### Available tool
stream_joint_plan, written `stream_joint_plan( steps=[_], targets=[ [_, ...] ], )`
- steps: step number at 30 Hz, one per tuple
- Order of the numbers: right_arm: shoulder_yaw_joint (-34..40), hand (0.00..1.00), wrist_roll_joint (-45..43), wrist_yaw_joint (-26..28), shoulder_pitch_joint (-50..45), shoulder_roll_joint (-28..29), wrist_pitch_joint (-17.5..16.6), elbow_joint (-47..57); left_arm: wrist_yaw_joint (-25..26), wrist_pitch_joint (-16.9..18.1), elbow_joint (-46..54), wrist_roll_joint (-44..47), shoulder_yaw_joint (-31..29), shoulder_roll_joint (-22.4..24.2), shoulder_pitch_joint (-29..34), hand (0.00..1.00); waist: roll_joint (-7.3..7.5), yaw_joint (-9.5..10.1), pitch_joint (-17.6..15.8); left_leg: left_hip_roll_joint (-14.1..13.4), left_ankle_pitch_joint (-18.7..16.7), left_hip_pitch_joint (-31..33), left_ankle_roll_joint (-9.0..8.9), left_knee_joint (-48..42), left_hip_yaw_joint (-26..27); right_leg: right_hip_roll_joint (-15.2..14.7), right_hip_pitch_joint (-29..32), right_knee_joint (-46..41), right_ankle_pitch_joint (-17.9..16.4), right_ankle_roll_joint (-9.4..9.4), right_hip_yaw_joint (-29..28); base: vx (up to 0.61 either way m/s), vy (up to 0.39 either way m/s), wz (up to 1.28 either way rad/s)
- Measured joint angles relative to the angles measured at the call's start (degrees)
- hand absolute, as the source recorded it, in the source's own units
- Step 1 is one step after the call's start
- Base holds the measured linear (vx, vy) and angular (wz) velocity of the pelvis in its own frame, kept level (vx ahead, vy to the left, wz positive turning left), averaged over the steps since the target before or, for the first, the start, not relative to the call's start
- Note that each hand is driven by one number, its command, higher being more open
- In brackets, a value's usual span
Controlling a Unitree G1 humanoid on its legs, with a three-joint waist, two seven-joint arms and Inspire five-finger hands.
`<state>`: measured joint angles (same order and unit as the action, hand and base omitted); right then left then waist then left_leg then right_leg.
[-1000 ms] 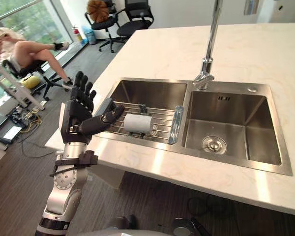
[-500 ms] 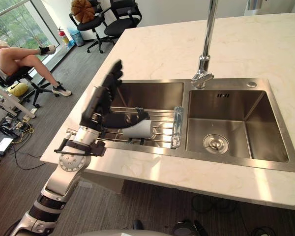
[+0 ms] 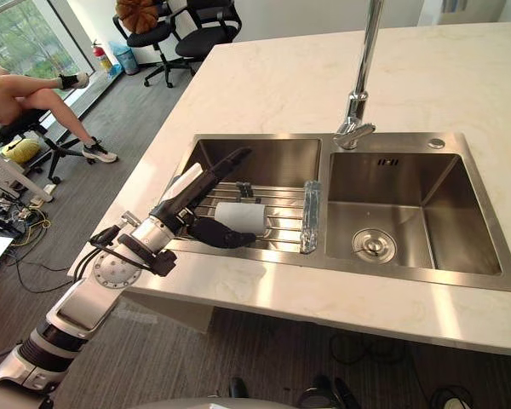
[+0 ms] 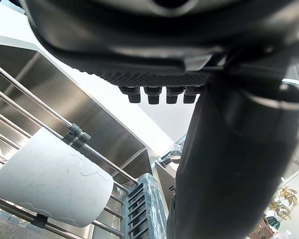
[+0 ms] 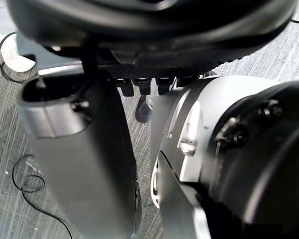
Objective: Walk over to the sink, pick up the cup, carry it to the dishwasher, place the cup inside the dishwasher, then close the dishwasher door
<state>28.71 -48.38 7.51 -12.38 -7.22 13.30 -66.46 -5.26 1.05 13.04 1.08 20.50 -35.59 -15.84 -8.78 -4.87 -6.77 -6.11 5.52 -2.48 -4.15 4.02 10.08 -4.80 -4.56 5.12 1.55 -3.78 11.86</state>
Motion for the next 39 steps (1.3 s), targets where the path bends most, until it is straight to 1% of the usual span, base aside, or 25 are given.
stream_joint_plan(
  steps=[2, 6, 7, 9, 12, 15, 19, 25, 27, 35, 38, 39],
  targets=[
    [-0.6, 1.0, 0.0, -0.1, 0.0, 0.1, 0.2, 0.0, 0.0, 0.0, 0.0, 0.0, 0.0, 0.0, -0.2, 1.0, 0.41, -0.07, 0.3, -0.1, -0.2, 0.0, 0.07, 0.0, 0.0, 0.0, 0.0, 0.0, 0.1, -0.06, 0.0, -0.02, 0.003, -0.01],
    [-2.2, 1.0, -1.7, -1.0, -0.5, 0.0, 2.0, 0.1, 0.0, 0.0, -0.6, 0.0, 0.0, -0.6, -0.6, 1.0, 1.75, -0.02, 1.1, -0.4, -1.2, -0.2, -0.07, 0.0, 0.0, 0.4, -0.2, 0.0, 0.9, -0.44, -0.1, 0.0, 0.0, 0.0],
    [-2.3, 1.0, -1.8, -1.1, -0.7, 0.0, 2.6, 0.3, 0.0, -0.2, -1.8, 0.0, 0.0, -0.7, -0.6, 1.0, 2.15, -0.08, 1.4, -0.4, -1.3, -0.4, -0.07, 0.0, 0.0, 0.5, -0.4, 0.0, 1.1, -0.26, -0.1, 0.0, 0.0, 0.0],
    [-3.0, 1.0, -1.8, -1.1, -0.9, 0.0, 2.8, 0.6, 0.0, -1.1, -3.6, 0.0, 0.0, -0.7, -0.6, 1.0, 2.44, -0.18, 1.5, -0.4, -1.3, -0.5, -0.1, 0.0, 0.0, 0.5, -0.4, 0.0, 1.2, -0.28, -0.1, -0.04, 0.005, -0.01],
    [-3.3, 1.0, -2.0, -1.1, -1.1, 0.0, 2.8, 0.9, 0.0, -3.0, -7.6, 0.0, 0.2, -0.7, -0.5, 1.0, 2.58, -0.24, 1.5, -0.5, -1.5, -0.5, -0.27, -0.1, 0.2, 0.6, -0.3, 0.1, 1.1, -0.56, -0.4, -0.06, 0.005, -0.03],
    [-4.5, 1.0, -2.1, -1.3, -1.4, 0.1, 2.8, 1.8, 0.0, -4.0, -11.0, -0.4, 0.2, -0.1, -0.5, 1.0, 2.72, -0.51, 1.5, -0.7, -1.9, -0.5, -0.75, -0.1, 0.4, 0.8, -0.2, 0.1, 1.1, -0.55, -0.6, -0.03, -0.002, -0.05],
    [-4.7, 1.0, -2.2, -1.6, -1.4, 0.2, 2.8, 2.3, 0.0, -4.2, -15.0, -0.6, 0.2, 0.3, -0.5, 1.0, 2.77, -0.73, 1.5, -0.8, -2.1, -0.5, -0.63, -0.1, 1.3, 1.1, 0.2, 0.1, 1.4, -0.11, -1.6, 0.02, -0.002, -0.13],
    [-5.4, 1.0, -2.3, -2.1, -1.5, 0.5, 2.7, 2.8, 0.6, -4.3, -20.7, 0.0, 0.1, 0.7, -2.0, 1.0, 3.16, -0.92, 1.6, -0.8, -2.3, -1.0, -0.69, -0.1, 2.1, 1.2, 0.2, 0.0, 1.5, -0.12, -2.2, 0.03, 0.003, -0.08],
    [-5.4, 1.0, -2.3, -2.2, -1.6, 0.5, 2.7, 3.0, 1.5, -4.3, -22.8, 0.1, 0.1, 0.9, -2.4, 1.0, 3.26, -1.21, 1.7, -0.8, -2.4, -1.3, -0.7, -0.1, 2.5, 1.2, 0.2, 0.0, 1.5, -0.17, -2.5, -0.02, 0.003, -0.07],
    [-5.3, 1.0, -2.2, -2.4, -1.7, 0.7, 2.7, 3.2, 2.4, -3.9, -25.8, -0.1, 0.2, 0.9, -3.3, 1.0, 3.67, -2.16, 1.5, -0.9, -2.6, -1.6, -0.87, -0.1, 3.4, 1.2, 0.4, 0.1, 1.7, -0.19, -3.4, -0.02, 0.003, -0.05],
    [-5.3, 1.0, -2.2, -2.3, -1.8, 0.9, 2.7, 3.6, 2.0, -4.0, -27.6, -0.6, 0.2, 0.9, -4.0, 1.0, 3.77, -2.26, 1.5, -1.0, -2.7, -1.6, -0.77, -0.1, 4.0, 1.3, 0.7, 0.1, 1.8, -0.18, -3.9, 0.01, 0.0, -0.09],
    [-5.3, 1.0, -2.2, -2.2, -1.9, 0.9, 2.7, 3.8, 1.2, -4.0, -27.8, -1.2, 0.2, 0.9, -4.4, 1.0, 3.78, -2.27, 1.5, -1.0, -2.7, -1.6, -0.76, -0.1, 4.1, 1.3, 0.8, 0.0, 1.8, -0.19, -4.0, 0.02, 0.002, -0.07]
  ],
)
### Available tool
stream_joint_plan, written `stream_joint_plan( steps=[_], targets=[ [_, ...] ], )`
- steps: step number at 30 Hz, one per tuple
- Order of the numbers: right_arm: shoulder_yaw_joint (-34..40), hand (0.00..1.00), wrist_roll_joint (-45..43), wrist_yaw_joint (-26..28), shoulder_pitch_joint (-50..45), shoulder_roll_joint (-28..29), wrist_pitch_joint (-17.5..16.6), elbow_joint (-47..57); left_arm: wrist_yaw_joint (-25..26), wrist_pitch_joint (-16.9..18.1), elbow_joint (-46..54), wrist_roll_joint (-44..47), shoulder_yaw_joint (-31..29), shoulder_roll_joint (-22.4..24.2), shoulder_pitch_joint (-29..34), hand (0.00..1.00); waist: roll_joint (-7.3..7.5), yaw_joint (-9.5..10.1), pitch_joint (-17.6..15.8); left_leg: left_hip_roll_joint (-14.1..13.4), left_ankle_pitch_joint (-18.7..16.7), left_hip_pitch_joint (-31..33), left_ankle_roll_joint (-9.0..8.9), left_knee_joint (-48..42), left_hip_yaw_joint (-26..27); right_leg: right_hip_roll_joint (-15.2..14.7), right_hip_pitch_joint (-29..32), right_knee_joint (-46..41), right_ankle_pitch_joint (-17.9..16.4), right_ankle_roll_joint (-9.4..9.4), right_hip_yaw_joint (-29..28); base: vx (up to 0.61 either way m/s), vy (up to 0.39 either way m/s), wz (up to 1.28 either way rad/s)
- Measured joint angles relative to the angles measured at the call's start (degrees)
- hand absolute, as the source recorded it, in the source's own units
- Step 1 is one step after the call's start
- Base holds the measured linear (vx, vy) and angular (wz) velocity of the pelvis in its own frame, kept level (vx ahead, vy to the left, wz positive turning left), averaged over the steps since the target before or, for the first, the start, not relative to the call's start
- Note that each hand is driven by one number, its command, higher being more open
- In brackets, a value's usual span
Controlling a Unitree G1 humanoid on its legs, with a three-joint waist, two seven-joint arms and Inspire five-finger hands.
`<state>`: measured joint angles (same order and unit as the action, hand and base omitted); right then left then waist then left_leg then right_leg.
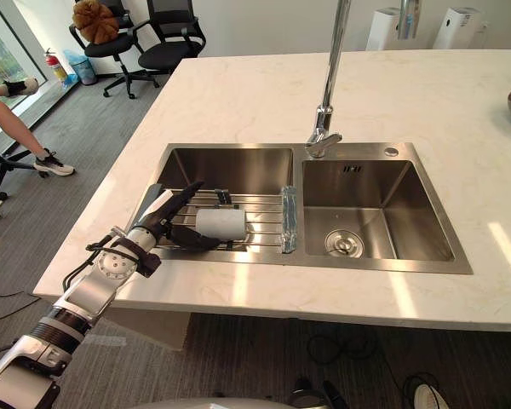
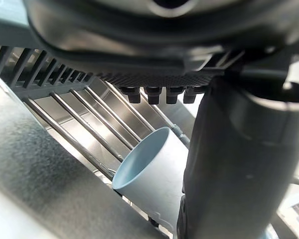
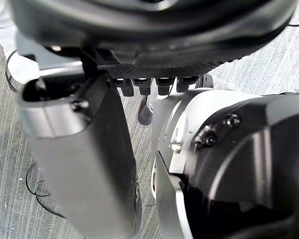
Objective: Walk over to the sink, pick up the cup, carry it to the dishwasher, place the cup inside the dishwasher, then close the dishwasher door
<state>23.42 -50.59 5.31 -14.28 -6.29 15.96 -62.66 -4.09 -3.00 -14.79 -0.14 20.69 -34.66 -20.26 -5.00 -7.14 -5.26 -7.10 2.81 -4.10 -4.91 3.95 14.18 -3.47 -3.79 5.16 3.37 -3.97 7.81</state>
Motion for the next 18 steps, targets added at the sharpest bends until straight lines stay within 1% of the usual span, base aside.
stream_joint_plan(
  steps=[7, 9, 10, 15, 18],
  targets=[
    [-0.1, 1.0, 0.0, 0.5, 0.0, 0.0, 0.0, 0.2, -5.2, -0.8, -1.7, -4.2, 1.4, -0.2, -3.8, 1.0, 0.05, -0.14, 0.0, 0.0, -0.1, 0.0, 0.02, 0.0, 0.2, 0.0, 0.1, 0.0, 0.0, -0.01, -0.1, 0.0, 0.0, 0.0],
    [-0.2, 1.0, 0.0, 0.5, 0.0, 0.0, 0.0, 0.2, -6.6, -2.6, -1.7, -4.5, 2.3, -0.5, -4.8, 1.0, 0.05, -0.21, 0.0, 0.0, -0.1, -0.1, 0.02, 0.0, 0.2, 0.0, 0.0, 0.0, 0.0, -0.01, -0.2, 0.0, 0.0, 0.0],
    [-0.2, 1.0, 0.0, 0.5, 0.0, 0.0, 0.0, 0.2, -7.0, -2.9, -1.7, -4.8, 2.3, -0.6, -4.9, 1.0, 0.06, -0.26, 0.0, 0.0, -0.1, -0.1, 0.02, 0.0, 0.2, 0.0, 0.0, 0.0, 0.0, -0.01, -0.2, 0.0, 0.0, 0.0],
    [-0.3, 1.0, -1.3, 0.1, -0.1, 0.0, 0.0, 0.6, -10.1, -2.7, -1.9, -10.3, 3.5, -1.8, -6.4, 1.0, 0.05, -1.38, 0.0, 0.0, -0.1, -0.1, 0.0, 0.0, 0.3, 0.0, 0.1, 0.0, 0.0, -0.01, -0.2, 0.0, 0.0, 0.0],
    [-0.3, 1.0, -2.1, -0.4, -0.3, 0.0, 0.0, 0.6, -12.0, -2.4, -1.9, -12.3, 4.5, -2.8, -7.5, 1.0, 0.02, -1.49, 0.0, 0.0, -0.2, -0.2, -0.02, 0.0, 0.4, 0.0, 0.1, 0.0, 0.0, -0.01, -0.4, 0.0, 0.0, 0.0]
  ],
)
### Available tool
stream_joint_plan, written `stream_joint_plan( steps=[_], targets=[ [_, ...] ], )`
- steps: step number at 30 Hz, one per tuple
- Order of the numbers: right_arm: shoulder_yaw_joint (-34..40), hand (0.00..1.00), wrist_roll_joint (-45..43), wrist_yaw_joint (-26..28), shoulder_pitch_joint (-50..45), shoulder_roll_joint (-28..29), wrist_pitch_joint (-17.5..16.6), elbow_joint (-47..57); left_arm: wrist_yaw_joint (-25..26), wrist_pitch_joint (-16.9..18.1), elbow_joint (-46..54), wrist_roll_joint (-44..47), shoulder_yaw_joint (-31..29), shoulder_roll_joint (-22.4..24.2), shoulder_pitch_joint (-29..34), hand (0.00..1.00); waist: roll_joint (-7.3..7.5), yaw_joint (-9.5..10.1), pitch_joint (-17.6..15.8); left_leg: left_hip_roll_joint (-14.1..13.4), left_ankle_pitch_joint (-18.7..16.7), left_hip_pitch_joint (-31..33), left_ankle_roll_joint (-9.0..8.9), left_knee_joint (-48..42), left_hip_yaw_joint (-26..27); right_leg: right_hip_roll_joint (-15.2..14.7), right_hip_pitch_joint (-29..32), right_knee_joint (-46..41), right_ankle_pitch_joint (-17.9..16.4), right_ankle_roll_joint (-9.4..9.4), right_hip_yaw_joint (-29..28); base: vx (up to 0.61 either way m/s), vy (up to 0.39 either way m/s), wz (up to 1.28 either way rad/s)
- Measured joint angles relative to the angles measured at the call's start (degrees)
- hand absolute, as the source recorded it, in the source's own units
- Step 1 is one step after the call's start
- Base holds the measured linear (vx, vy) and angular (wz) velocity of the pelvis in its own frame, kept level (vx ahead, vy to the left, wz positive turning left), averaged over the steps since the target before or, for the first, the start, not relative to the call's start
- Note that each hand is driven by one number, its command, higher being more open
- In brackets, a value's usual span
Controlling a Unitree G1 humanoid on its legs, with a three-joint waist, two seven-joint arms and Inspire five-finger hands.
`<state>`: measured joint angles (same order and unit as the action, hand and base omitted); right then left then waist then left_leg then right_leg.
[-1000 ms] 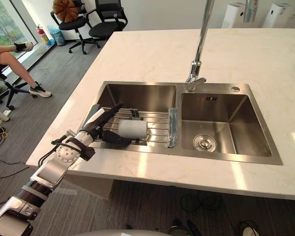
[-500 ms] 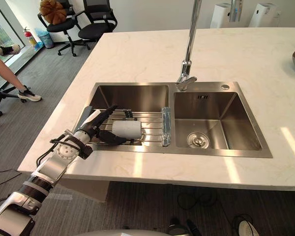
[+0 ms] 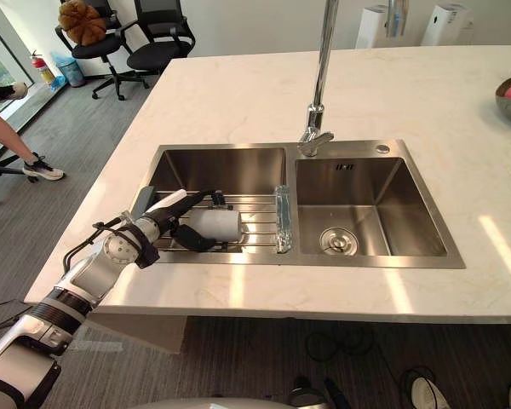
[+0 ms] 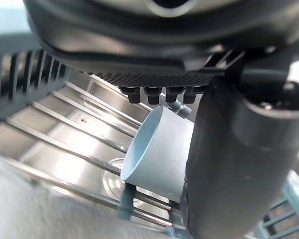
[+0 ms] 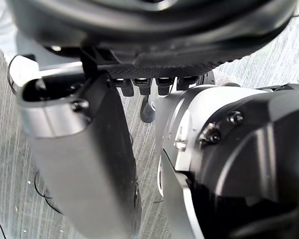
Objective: Walk over to the sink, pick up the cup, carry it to the dishwasher, place the cup inside the dishwasher, then close the dishwasher door
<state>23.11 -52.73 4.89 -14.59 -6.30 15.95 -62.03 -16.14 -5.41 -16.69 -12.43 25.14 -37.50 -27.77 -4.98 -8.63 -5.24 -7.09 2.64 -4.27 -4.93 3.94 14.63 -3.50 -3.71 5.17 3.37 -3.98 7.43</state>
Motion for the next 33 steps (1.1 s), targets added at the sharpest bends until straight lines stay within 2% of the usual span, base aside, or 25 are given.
stream_joint_plan(
  steps=[6, 10, 15, 19, 21, 24, 25, 27, 33],
  targets=[
    [-0.3, 1.0, -0.4, -0.4, -0.1, -0.1, 0.0, 0.1, -5.1, 1.2, 0.9, -5.9, 2.5, -1.2, -2.8, 1.0, -0.19, -0.49, 0.0, 0.0, -0.3, -0.2, -0.26, 0.0, 0.3, 0.0, 0.0, 0.0, 0.0, -0.01, -0.3, 0.0, 0.0, -0.02],
    [-1.2, 1.0, -2.4, -0.5, -0.1, -0.3, 0.0, 0.6, -6.7, 1.9, 1.0, -10.5, 2.6, -1.4, -3.2, 1.0, -0.4, -1.55, -0.1, -0.1, -0.4, -0.2, -0.21, 0.0, 0.6, 0.0, 0.2, 0.0, 0.0, -0.01, -0.6, 0.0, 0.0, -0.04],
    [-1.9, 1.0, -4.0, -1.0, -0.1, -0.7, -0.5, 0.6, -7.6, 5.2, 1.0, -18.6, 5.8, -1.8, -4.9, 1.0, -0.96, -1.96, -0.4, 0.0, -0.4, -0.2, -0.19, 0.0, 0.7, 0.0, 0.3, 0.0, 0.0, -0.03, -0.7, 0.0, 0.0, 0.0],
    [-3.4, 1.0, -4.5, -1.1, 0.2, -1.4, -0.9, 0.6, -9.1, 6.3, 1.4, -22.0, 6.7, -1.8, -5.5, 1.0, -1.58, -2.75, -0.7, -0.1, -0.5, -0.2, -0.23, 0.0, 0.8, 0.0, 0.3, 0.0, -0.1, -0.04, -0.8, 0.0, 0.0, 0.0],
    [-3.5, 1.0, -4.5, -1.2, 0.3, -1.4, -1.0, 0.6, -9.4, 6.1, 1.6, -22.7, 6.8, -1.7, -5.5, 1.0, -1.77, -3.07, -0.8, -0.1, -0.5, -0.3, -0.23, 0.0, 0.9, 0.1, 0.2, 0.0, -0.1, -0.04, -0.8, 0.0, 0.0, 0.0],
    [-4.6, 1.0, -4.5, -1.4, 0.3, -1.7, -1.0, 0.6, -12.2, 3.4, 2.5, -24.7, 6.8, -1.0, -5.8, 1.0, -1.84, -3.32, -0.8, -0.2, -0.5, -0.5, -0.33, 0.0, 1.1, 0.1, 0.2, 0.0, -0.1, -0.04, -1.0, -0.01, -0.001, -0.02],
    [-4.9, 1.0, -4.5, -1.5, 0.3, -1.8, -1.0, 0.6, -12.9, 2.8, 2.6, -25.0, 6.7, -0.7, -6.0, 0.0, -1.84, -3.32, -0.8, -0.2, -0.6, -0.5, -0.42, 0.0, 1.2, 0.1, 0.2, 0.0, -0.1, -0.04, -1.0, 0.0, 0.0, 0.0],
    [-5.7, 1.0, -4.5, -1.7, 0.4, -2.1, -1.0, 0.6, -15.0, 1.0, 2.4, -27.1, 6.6, 0.8, -6.9, 0.0, -1.89, -3.33, -0.8, -0.3, -0.7, -0.7, -0.54, 0.0, 1.4, 0.2, 0.1, 0.0, -0.1, -0.05, -1.1, -0.02, -0.003, -0.04],
    [-5.9, 1.0, -4.4, -1.8, 0.5, -2.5, -1.7, 0.6, -18.5, -0.5, 0.4, -31.8, 6.1, 4.4, -9.0, 0.0, -2.59, -4.05, -1.3, -0.5, -1.0, -1.1, -0.7, 0.0, 2.1, 0.4, 0.1, 0.0, -0.1, 0.04, -1.8, 0.0, -0.004, -0.06]
  ],
)
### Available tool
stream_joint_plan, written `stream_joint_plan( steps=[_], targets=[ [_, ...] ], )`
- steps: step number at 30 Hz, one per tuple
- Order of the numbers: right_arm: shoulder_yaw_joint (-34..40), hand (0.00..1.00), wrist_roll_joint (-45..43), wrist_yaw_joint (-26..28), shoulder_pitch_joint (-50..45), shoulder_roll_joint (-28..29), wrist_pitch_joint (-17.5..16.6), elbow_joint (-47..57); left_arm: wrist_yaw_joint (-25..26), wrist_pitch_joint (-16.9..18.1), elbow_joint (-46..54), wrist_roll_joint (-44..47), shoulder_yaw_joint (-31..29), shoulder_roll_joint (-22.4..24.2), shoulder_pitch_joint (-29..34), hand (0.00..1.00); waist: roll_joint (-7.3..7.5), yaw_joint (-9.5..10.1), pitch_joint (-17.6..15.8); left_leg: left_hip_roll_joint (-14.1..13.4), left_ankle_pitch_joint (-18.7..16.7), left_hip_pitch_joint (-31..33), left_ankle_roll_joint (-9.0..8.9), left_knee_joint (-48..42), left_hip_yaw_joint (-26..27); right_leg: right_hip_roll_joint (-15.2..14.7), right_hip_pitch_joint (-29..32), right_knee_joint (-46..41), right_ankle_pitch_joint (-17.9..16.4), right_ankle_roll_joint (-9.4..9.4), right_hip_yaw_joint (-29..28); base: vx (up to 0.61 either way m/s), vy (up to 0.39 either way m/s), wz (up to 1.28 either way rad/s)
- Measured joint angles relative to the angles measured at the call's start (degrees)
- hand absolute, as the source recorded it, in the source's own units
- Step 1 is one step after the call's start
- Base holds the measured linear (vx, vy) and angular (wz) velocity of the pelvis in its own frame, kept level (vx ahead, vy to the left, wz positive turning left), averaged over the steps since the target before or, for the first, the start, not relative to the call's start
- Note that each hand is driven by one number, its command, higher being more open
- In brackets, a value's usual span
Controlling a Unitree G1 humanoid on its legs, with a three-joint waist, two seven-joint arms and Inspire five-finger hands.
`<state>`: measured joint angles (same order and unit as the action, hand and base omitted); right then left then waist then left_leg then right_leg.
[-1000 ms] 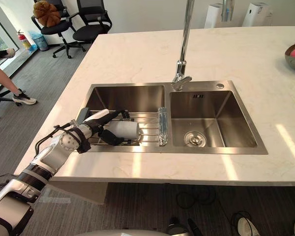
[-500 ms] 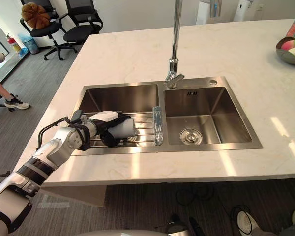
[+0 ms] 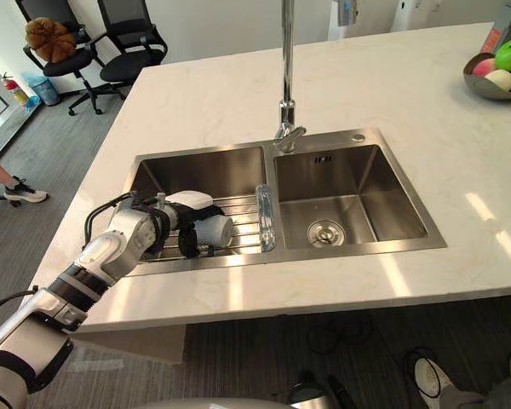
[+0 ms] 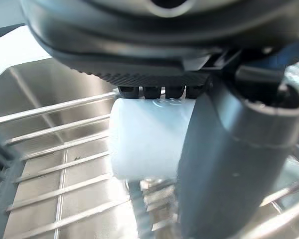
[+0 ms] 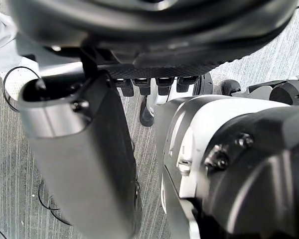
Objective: Walk over to the sink, pick up the cup, carry it to the dishwasher, place the cup inside the dishwasher, then close the dishwasher door
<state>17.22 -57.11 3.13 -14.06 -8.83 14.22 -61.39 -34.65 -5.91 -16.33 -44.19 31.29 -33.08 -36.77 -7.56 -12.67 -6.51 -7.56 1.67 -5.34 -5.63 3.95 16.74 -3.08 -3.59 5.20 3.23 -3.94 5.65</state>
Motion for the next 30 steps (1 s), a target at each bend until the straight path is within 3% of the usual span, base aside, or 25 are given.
stream_joint_plan(
  steps=[2, 6, 9, 14, 18, 19, 21, 23, 25, 27, 30],
  targets=[
    [-0.2, 1.0, 0.0, 0.0, 0.0, -0.2, -0.3, 0.0, -0.3, 0.8, -0.7, -0.3, 0.0, 0.3, -0.5, 0.0, -0.32, -0.19, -0.1, -0.1, 0.0, -0.1, 0.02, 0.0, 0.2, 0.1, 0.0, 0.0, 0.0, 0.0, -0.2, 0.0, -0.005, -0.06],
    [-0.8, 1.0, 0.1, 0.2, 0.0, -0.2, -1.1, 0.1, 0.5, 7.3, -3.9, 0.0, 0.3, 0.7, -0.6, 0.0, -0.36, -0.77, -0.2, -0.1, 0.0, -0.2, -0.04, 0.0, 0.2, 0.1, 0.0, 0.0, -0.2, -0.18, -0.2, 0.0, 0.0, 0.0],
    [-1.8, 1.0, 0.5, 0.2, 0.0, -0.3, -1.5, 0.1, 1.8, 9.6, -4.0, 0.8, 1.3, 0.3, -0.8, 0.0, -0.39, -0.76, -0.2, -0.1, 0.0, -0.2, -0.04, 0.0, 0.1, 0.1, -0.2, 0.0, -0.3, -0.24, -0.1, 0.0, -0.003, 0.01],
    [-1.9, 1.0, 1.1, 1.0, 0.0, -0.3, -2.1, 0.1, 14.6, 11.8, -4.4, 9.7, 5.0, -3.2, 0.8, 0.0, -0.59, -0.69, -0.6, -0.1, 0.0, -0.2, 0.08, 0.0, -1.2, 0.0, -0.8, 0.0, -0.7, -0.03, 1.2, 0.0, -0.007, 0.13],
    [-2.1, 1.0, 1.0, 2.2, 0.0, -0.6, -2.4, 0.6, 32.2, 16.5, -0.7, 18.6, 4.6, -7.8, 6.8, 0.0, -0.86, 0.46, -2.1, 0.0, 0.1, -0.1, 0.1, 0.0, -2.7, -0.1, -1.5, 0.0, -1.0, -0.06, 3.2, 0.01, -0.008, 0.18],
    [-2.2, 1.0, 1.0, 2.4, 0.0, -0.7, -2.4, 0.6, 34.3, 17.1, 0.6, 19.0, 3.9, -8.3, 8.1, 0.0, -0.85, 0.72, -2.3, 0.0, 0.1, 0.0, 0.1, 0.0, -2.8, -0.1, -1.5, -0.1, -1.0, -0.06, 3.6, 0.03, -0.009, 0.11],
    [-2.5, 1.0, 0.9, 3.0, 0.1, -1.8, -2.4, 0.6, 41.1, 20.9, 7.1, 20.6, -0.4, -11.2, 15.0, 0.0, -0.98, 1.49, -2.3, 0.2, 0.1, 0.4, 0.15, 0.0, -3.8, -0.1, -1.7, -0.4, -1.0, -0.09, 6.1, 0.05, -0.012, 0.11],
    [-2.3, 1.0, 1.0, 3.3, 0.0, -2.5, -2.4, 0.4, 44.7, 22.8, 11.3, 20.7, -3.6, -12.7, 18.7, 0.0, -1.05, 2.9, -2.4, 0.4, 0.1, 0.4, 0.21, -0.1, -4.5, -0.4, -1.9, -0.4, -1.0, -0.09, 7.3, 0.03, -0.003, 0.12],
    [-1.1, 1.0, 1.1, 3.7, 0.1, -3.2, -2.0, -0.2, 49.6, 24.6, 17.4, 22.0, -11.4, -12.9, 23.5, 0.0, -1.12, 5.37, -2.4, 0.9, 0.1, 0.5, 0.26, -0.7, -6.2, -1.0, -2.8, -0.4, -1.1, -0.2, 8.6, -0.01, 0.014, 0.29],
    [1.9, 1.0, 3.4, 4.7, 0.6, -3.3, -1.6, -0.5, 54.8, 25.3, 23.1, 25.8, -23.5, -12.3, 27.4, 0.0, -1.26, 8.03, -2.4, 1.4, 0.2, 0.8, 0.3, -1.2, -7.8, -1.6, -3.2, -0.3, -1.7, -0.28, 9.9, -0.07, 0.02, 0.35],
    [5.1, 1.0, 6.3, 5.5, 1.3, -3.3, -1.3, -1.3, 60.2, 25.4, 26.5, 31.9, -37.7, -9.6, 31.2, 0.0, -1.77, 10.56, -2.0, 1.5, 0.0, 0.9, 0.63, -1.4, -9.4, -1.8, -4.0, 0.0, -2.3, -0.38, 11.3, -0.09, 0.011, 0.29]
  ],
)
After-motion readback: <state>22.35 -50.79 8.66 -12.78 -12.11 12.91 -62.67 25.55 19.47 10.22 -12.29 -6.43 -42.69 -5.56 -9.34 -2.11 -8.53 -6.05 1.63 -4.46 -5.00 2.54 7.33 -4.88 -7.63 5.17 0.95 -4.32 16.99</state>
